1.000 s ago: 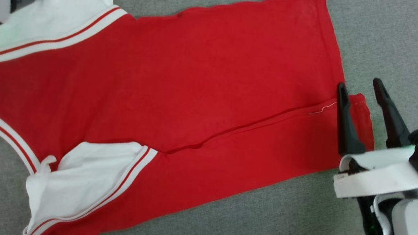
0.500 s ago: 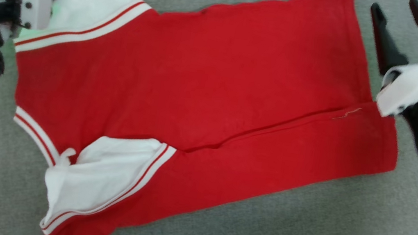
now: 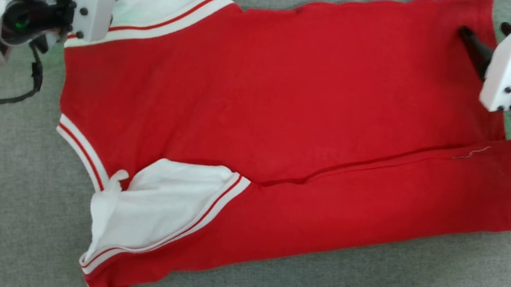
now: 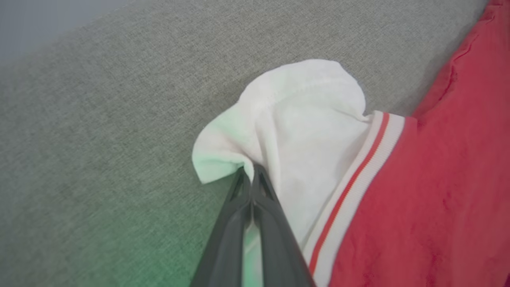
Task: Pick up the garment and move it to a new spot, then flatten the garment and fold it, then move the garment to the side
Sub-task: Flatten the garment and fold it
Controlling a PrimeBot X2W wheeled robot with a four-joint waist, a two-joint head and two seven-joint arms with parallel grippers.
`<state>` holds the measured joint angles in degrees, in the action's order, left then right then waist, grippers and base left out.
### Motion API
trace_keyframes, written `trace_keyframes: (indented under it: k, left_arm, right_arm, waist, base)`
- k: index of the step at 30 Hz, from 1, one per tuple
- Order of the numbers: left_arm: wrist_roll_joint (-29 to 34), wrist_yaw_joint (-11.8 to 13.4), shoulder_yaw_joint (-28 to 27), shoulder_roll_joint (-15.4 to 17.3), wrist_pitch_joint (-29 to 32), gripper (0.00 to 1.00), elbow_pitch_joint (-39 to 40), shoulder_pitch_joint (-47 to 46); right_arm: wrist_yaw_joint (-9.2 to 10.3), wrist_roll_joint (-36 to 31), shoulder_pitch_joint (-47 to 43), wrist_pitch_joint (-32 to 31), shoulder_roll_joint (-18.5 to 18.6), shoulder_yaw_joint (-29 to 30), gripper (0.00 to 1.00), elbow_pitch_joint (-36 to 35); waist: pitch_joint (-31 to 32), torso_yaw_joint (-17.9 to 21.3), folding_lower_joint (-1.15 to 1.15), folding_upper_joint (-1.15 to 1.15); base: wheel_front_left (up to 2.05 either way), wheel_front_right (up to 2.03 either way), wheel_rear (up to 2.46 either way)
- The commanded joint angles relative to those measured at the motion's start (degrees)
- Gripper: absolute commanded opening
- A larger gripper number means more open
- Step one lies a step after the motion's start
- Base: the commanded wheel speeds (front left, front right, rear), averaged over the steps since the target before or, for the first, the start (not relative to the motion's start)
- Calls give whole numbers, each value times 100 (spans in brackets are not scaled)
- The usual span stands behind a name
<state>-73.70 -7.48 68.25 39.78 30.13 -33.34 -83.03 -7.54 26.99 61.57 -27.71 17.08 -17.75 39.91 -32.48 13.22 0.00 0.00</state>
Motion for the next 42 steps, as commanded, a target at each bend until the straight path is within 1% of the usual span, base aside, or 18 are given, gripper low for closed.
trace_keyframes:
  k: [1, 5, 10, 12, 13, 15, 16, 19, 24, 27, 30, 37, 40, 42]
  left_arm:
    - [-29, 0, 85, -42, -57, 0, 74, -87]
    - [-105, 1, 228, -84, -138, 0, 195, -228]
    - [-140, 1, 364, -139, -228, 0, 272, -330]
    - [-155, 0, 402, -145, -251, 0, 291, -348]
    - [-164, 1, 420, -150, -250, 0, 297, -355]
    - [-187, 1, 441, -177, -286, 0, 293, -364]
    - [-195, 1, 452, -187, -313, 0, 287, -370]
    - [-236, 1, 472, -208, -393, 0, 324, -331]
    - [-325, 1, 489, -214, -662, 0, 368, -231]
    - [-430, 1, 495, -238, -980, 0, 411, -107]
    - [-523, 0, 497, -216, -1339, 0, 594, 28]
    - [-643, 0, 505, 51, -2189, 0, 1436, 473]
    - [-508, 1, 510, 258, -2518, 0, 1951, 761]
    - [-444, 1, 511, 451, -2760, 0, 2302, 1030]
  right_arm:
    - [10, 27, 151, -52, 79, -5, 100, 169]
    - [11, -38, 378, -116, 157, -10, 100, 591]
    - [10, 141, 516, -154, 113, -128, 100, 930]
    - [8, 241, 530, -160, 90, -237, 64, 981]
    - [5, 297, 551, -121, 104, -258, 49, 1001]
    - [5, 364, 590, -55, 146, -313, 15, 1040]
    - [5, 429, 600, 11, 172, -298, 0, 1067]
    - [7, 550, 564, 95, 214, -368, 0, 1148]
    - [10, 696, 533, 331, 405, -524, 0, 1136]
    - [10, 766, 469, 558, 485, -676, 0, 1017]
    - [10, 849, 286, 732, 644, -875, 0, 873]
    - [10, 1208, -330, 1055, 1214, -1308, 0, 200]
    - [10, 1361, -692, 1167, 1519, -1421, 0, -176]
    - [10, 1460, -937, 1225, 1679, -1448, 0, -433]
  waist:
    - [-48, -87, 0, 0]
    - [-100, -184, 0, 0]
    - [-131, -263, 0, 0]
    - [-129, -284, 0, 0]
    - [-126, -293, 0, 0]
    - [-116, -318, 0, 0]
    - [-111, -332, 0, 0]
    - [-73, -364, 0, 0]
    - [97, -433, 0, 0]
    - [308, -489, 0, 0]
    - [554, -575, 0, 0]
    - [1091, -816, 0, 0]
    - [1277, -914, 0, 0]
    - [1380, -949, 0, 0]
  base:
    - [0, 0, 0]
    - [0, 0, 0]
    - [0, 0, 0]
    - [0, 0, 0]
    - [0, 0, 0]
    - [0, 0, 0]
    - [0, 0, 0]
    - [0, 0, 0]
    - [0, 0, 0]
    - [0, 0, 0]
    - [0, 0, 0]
    - [0, 0, 0]
    - [0, 0, 0]
    - [0, 0, 0]
